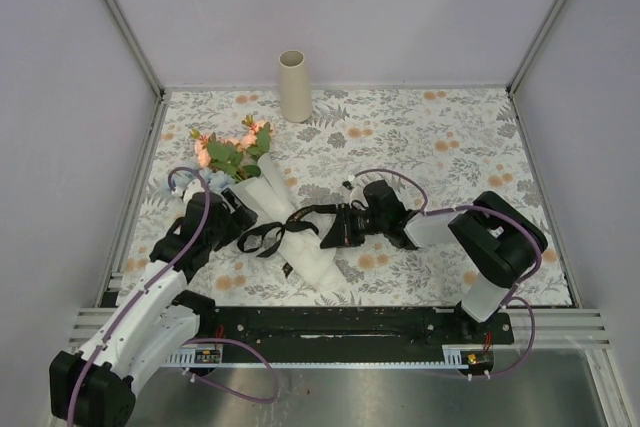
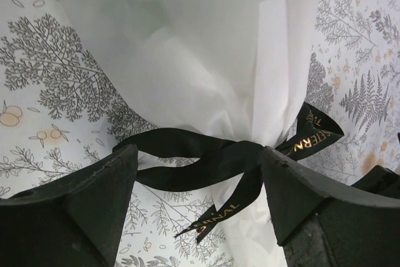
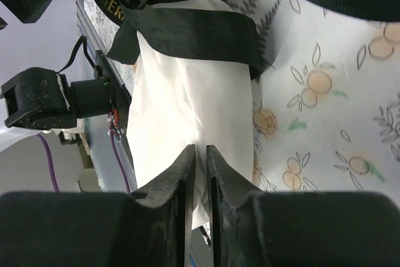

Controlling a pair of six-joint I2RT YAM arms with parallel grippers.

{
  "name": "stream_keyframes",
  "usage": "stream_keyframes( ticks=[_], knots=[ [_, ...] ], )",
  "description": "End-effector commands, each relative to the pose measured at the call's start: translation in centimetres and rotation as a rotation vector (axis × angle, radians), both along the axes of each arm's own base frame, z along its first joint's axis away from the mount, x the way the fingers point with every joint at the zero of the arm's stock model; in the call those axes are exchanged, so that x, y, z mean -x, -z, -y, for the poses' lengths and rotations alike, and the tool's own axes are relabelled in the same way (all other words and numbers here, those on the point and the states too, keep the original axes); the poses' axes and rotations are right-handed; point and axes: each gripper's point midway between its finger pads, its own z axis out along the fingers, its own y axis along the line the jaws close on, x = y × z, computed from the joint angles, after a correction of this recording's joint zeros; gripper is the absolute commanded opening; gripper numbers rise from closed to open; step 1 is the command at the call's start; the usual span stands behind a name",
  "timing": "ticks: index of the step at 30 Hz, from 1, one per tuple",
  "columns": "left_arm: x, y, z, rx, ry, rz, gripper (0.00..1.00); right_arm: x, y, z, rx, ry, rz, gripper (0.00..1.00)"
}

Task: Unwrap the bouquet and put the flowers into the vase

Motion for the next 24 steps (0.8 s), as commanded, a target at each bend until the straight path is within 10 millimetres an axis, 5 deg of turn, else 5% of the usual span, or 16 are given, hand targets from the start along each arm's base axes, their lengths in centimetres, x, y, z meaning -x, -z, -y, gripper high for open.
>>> stream_keyframes(
  ticks=[1, 10, 15, 20, 24],
  knots=[
    [-0.6, -0.6, 1.0, 0.065, 0.019, 0.038, 0.82, 1.1, -2.0, -0.6, -0.116, -0.002, -0.027, 0.21],
    [-0.1, -0.2, 3.1, 0.129, 0.127, 0.029, 0.81, -1.9, -6.9, 0.4, -0.023, 0.081, 0.19, 0.5],
    [0.2, 0.5, 3.1, 0.125, 0.132, 0.017, 0.81, -4.3, -8.4, 0.7, 0.06, 0.133, 0.279, 0.52],
    [0.3, 0.8, 2.7, 0.114, 0.109, 0.004, 0.81, -5.8, -9.2, -1.2, 0.038, 0.194, 0.206, 0.5],
    [-0.1, 0.0, -0.6, 0.048, -0.056, -0.029, 0.81, -5.9, -8.9, -2.8, 0.023, 0.318, 0.099, 0.48]
  ],
)
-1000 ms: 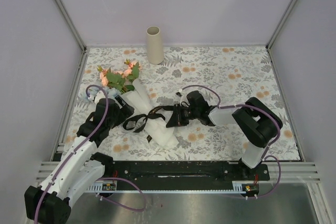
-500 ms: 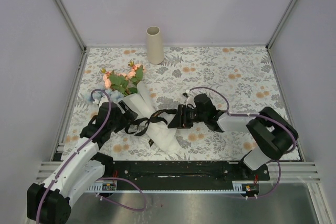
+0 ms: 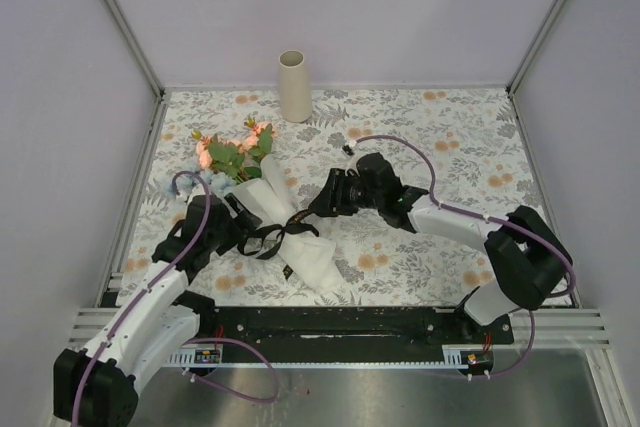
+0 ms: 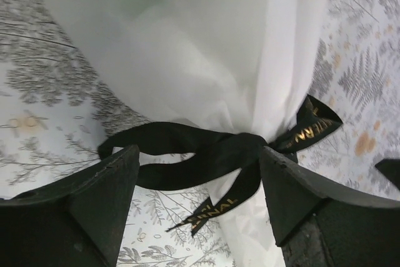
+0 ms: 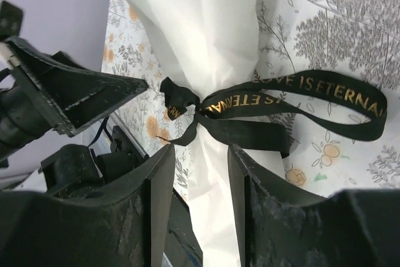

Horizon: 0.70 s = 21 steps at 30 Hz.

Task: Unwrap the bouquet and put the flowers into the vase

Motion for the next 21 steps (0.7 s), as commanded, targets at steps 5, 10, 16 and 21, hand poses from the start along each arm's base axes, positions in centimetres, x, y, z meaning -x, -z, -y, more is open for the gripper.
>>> stream_keyframes(
  ticks=[5, 10, 16, 21],
  knots=[
    [-1.7, -4.7, -4.9, -0.074, -0.235, 0.045, 0.81, 1.6, -0.2, -4.1, -0.031, 0.189, -0.15, 0.48],
    [-1.5, -4.6, -5.0, -0.048, -0.239, 0.048, 0.81, 3.0, 0.5, -5.8, 0.005, 0.266, -0.181, 0.49],
    [-1.1, -3.1, -3.4, -0.003, -0.149, 0.016, 0.82, 5.2, 3.1, -8.4, 0.091, 0.291, -0.264, 0.5],
    [-0.7, -1.7, -3.1, 0.019, -0.147, -0.011, 0.82, 6.3, 5.3, -9.7, 0.184, 0.299, -0.304, 0.5]
  ],
)
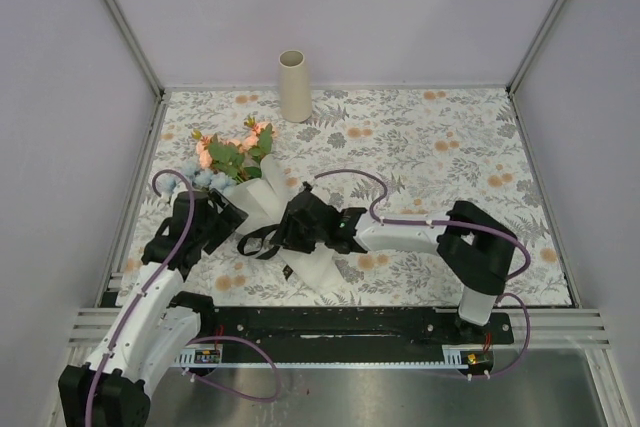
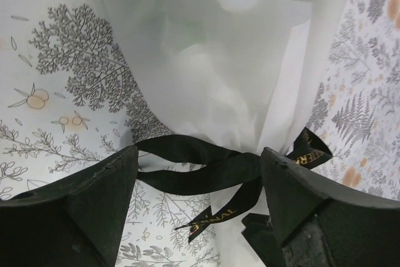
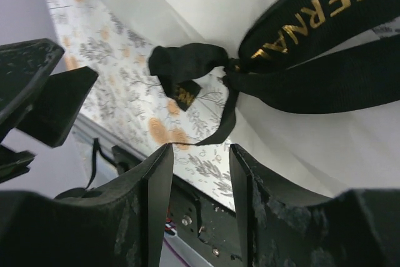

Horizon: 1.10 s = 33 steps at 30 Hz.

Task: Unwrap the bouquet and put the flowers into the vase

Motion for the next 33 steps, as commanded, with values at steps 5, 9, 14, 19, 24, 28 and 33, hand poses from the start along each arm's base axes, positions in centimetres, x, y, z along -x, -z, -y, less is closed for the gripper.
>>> stream_keyframes(
  ticks=[5, 9, 14, 19, 24, 28, 33],
  knots=[
    [-0.2, 1.1, 1.5, 0.067, 0.062, -0.001, 0.83, -0.4, 2.2, -0.1, 0.108, 0.123, -0.044, 0.51],
    [-0.3, 1.6, 1.9, 0.092, 0.072, 0.009, 0.83, -0.6, 3.4, -1.2, 0.115, 0.11, -0.054, 0.51],
    [-0.7, 1.8, 2.4, 0.107, 0.088, 0.011, 0.83, -1.4, 2.5, -2.3, 0.1, 0.096, -0.015, 0.44],
    [-0.9, 2.2, 2.5, 0.106, 0.099, 0.0, 0.82, -1.5, 0.6, -1.8, 0.07, 0.104, 0.021, 0.13],
    [-1.5, 2.7, 2.4, 0.114, 0.077, 0.011, 0.81, -1.1, -1.5, -2.0, -0.021, 0.06, 0.07, 0.0],
    [-1.8, 3.9, 2.5, 0.115, 0.072, -0.009, 0.79, -0.4, -2.9, -2.8, -0.106, 0.003, 0.095, 0.0],
    [-2.1, 5.0, 2.5, 0.105, 0.075, -0.034, 0.72, 0.6, -3.7, -3.1, -0.174, -0.06, 0.114, 0.0]
  ],
)
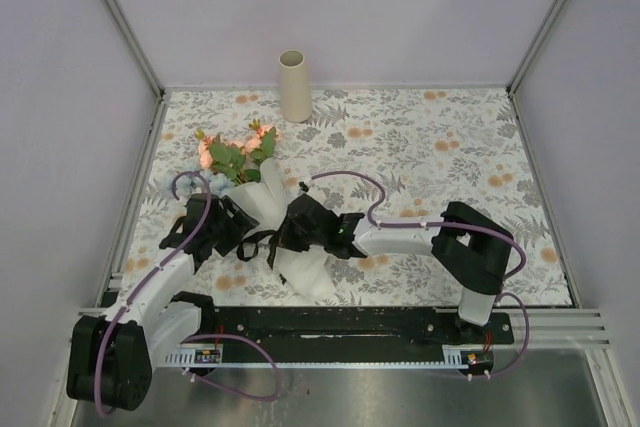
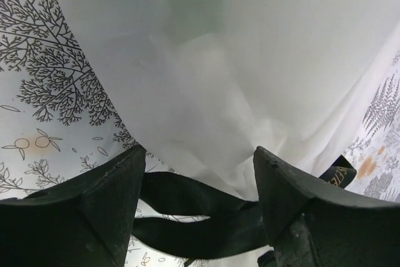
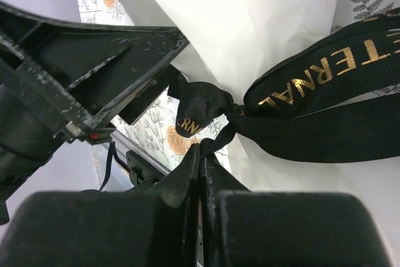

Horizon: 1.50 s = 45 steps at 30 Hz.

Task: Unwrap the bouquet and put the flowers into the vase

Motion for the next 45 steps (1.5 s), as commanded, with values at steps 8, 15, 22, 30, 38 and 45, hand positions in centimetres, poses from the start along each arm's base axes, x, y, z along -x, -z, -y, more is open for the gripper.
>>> stream_keyframes(
  ticks=[8, 15, 22, 30, 38, 45],
  knots=[
    [-1.9, -0.1, 0.3, 0.016, -0.003, 0.048, 0.32, 1.2, -4.7, -0.7, -0.15, -0.103, 0.103, 0.0],
    [-2.0, -0.1, -0.1, -0.015, 0.005, 0.062, 0.0, 0.8, -7.5, 0.5, -0.151, -0.128, 0.216, 0.0],
    [-1.7, 0.3, -0.5, -0.031, -0.014, 0.044, 0.0, -1.3, -9.9, 2.6, -0.155, -0.054, 0.3, 0.0],
    [-1.5, -0.1, -0.9, -0.042, -0.028, 0.056, 0.0, -3.5, -13.7, 6.5, -0.14, 0.028, 0.414, 0.0],
    [-0.9, 0.3, -1.3, -0.057, -0.038, 0.049, 0.0, -5.5, -18.7, 13.1, -0.084, 0.193, 0.624, 0.0],
    [-1.0, 0.4, -1.7, -0.071, -0.061, 0.057, 0.0, -7.1, -20.2, 17.1, 0.019, 0.287, 0.706, 0.0]
  ],
)
